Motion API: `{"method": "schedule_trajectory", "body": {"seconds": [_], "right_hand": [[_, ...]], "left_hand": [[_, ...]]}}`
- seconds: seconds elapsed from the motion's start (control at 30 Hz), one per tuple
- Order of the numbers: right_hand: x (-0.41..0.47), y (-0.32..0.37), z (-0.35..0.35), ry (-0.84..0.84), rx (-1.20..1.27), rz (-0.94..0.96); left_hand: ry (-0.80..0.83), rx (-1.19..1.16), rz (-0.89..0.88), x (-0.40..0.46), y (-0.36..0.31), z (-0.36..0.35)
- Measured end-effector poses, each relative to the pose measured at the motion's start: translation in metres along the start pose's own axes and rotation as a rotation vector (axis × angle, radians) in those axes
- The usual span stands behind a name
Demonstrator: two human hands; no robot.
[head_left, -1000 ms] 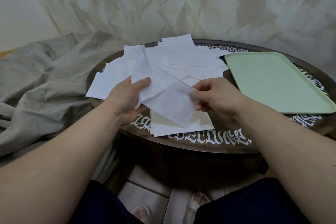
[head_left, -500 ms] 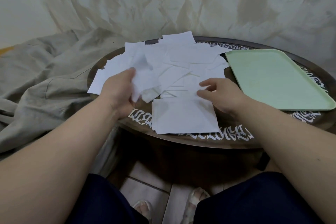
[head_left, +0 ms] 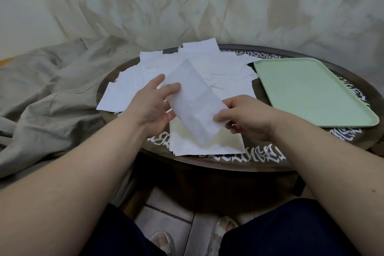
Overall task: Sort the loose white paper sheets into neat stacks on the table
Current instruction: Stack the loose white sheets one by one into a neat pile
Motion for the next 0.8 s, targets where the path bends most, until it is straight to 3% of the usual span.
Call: {"method": "schedule_trajectory", "body": {"seconds": [0.23, 0.43, 0.7, 0.8], "right_hand": [[-0.001, -0.005, 0.054, -0.315, 0.228, 0.013], [-0.008, -0.025, 0.040, -0.183, 0.084, -0.107], [-0.005, -0.043, 0.037, -0.222, -0.077, -0.086], [-0.009, -0.034, 0.041, -0.272, -0.422, -0.056]], "left_hand": [[0.041, 0.576, 0.021, -0.008, 0.006, 0.018], [0.075, 0.823, 0.008, -0.007, 0.003, 0.017], [0.104, 1.012, 0.000, -0.011, 0.030, 0.026], [0.108, 1.021, -0.008, -0.010, 0.030, 0.026]]}}
Point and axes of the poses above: each hand's wrist, its own x-axis towards the middle knuckle, its own z-axis out of the back of the hand, y = z × x, the point moved 10 cm from there along x, towards the middle knuckle, and after that the axes turned 6 degrees about -z, right-handed, at the moved point
